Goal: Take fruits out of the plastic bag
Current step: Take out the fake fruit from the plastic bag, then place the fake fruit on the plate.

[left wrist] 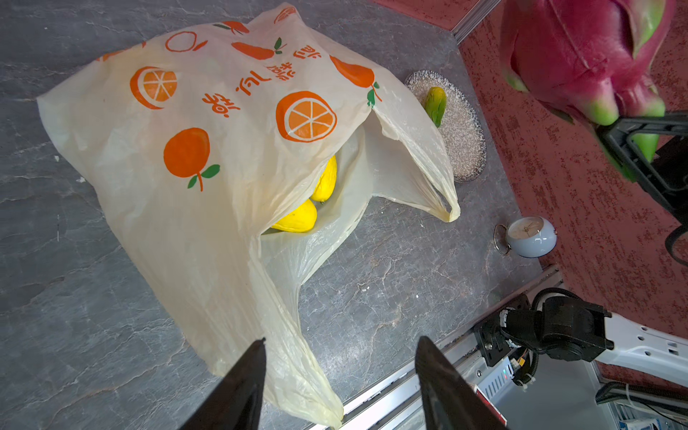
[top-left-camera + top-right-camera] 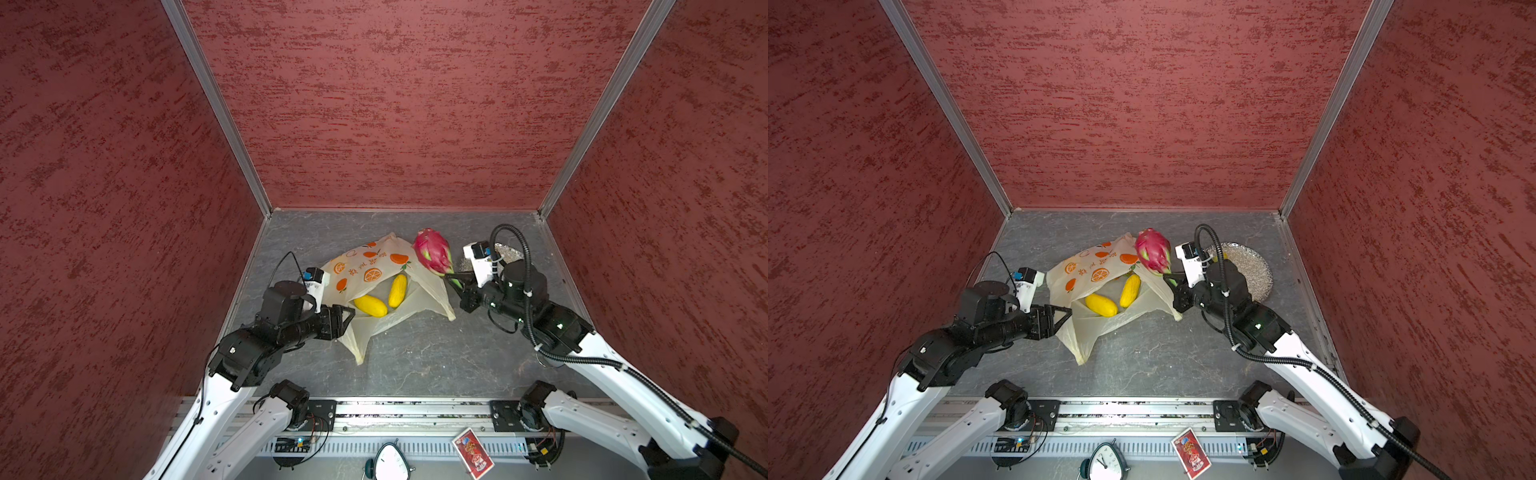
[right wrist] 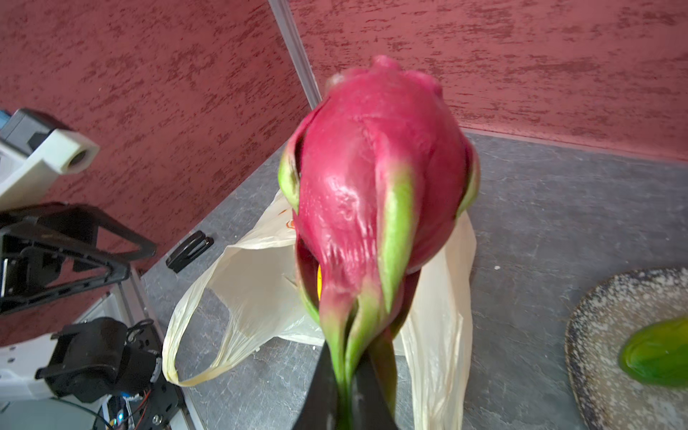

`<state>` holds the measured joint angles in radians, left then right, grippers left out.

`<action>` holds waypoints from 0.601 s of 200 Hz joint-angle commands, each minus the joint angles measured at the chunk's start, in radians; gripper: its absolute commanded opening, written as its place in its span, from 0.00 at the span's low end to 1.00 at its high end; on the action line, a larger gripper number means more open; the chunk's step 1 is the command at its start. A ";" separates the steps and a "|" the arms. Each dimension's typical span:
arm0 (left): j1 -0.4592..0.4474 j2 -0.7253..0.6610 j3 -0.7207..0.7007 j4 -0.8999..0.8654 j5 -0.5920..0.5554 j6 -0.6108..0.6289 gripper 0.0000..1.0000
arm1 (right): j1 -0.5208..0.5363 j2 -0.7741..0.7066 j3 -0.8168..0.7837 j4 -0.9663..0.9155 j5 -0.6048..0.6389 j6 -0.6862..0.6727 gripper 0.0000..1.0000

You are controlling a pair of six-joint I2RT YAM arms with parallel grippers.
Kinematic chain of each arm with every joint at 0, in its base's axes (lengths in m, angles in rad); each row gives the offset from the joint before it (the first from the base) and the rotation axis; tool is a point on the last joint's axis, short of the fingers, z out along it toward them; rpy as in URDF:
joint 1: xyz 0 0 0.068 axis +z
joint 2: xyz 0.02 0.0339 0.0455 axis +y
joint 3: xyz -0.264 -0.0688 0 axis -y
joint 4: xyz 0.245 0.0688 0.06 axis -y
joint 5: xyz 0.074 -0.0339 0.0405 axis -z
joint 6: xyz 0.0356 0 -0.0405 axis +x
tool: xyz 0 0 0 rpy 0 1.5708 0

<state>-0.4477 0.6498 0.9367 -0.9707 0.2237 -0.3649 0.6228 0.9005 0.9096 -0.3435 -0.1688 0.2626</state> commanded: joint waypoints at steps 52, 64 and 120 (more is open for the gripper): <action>0.030 -0.025 -0.025 0.032 -0.028 0.002 0.63 | -0.262 -0.012 -0.003 0.053 -0.109 0.252 0.00; 0.030 -0.021 -0.026 0.032 -0.023 0.003 0.63 | -0.298 0.013 0.011 0.049 -0.123 0.270 0.00; 0.035 -0.038 -0.027 0.036 -0.029 0.003 0.62 | -0.434 0.104 0.094 0.041 -0.170 0.384 0.00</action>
<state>-0.4232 0.6281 0.9192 -0.9638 0.2005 -0.3660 0.2226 0.9970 0.9298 -0.3405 -0.3141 0.5697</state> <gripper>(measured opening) 0.621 0.066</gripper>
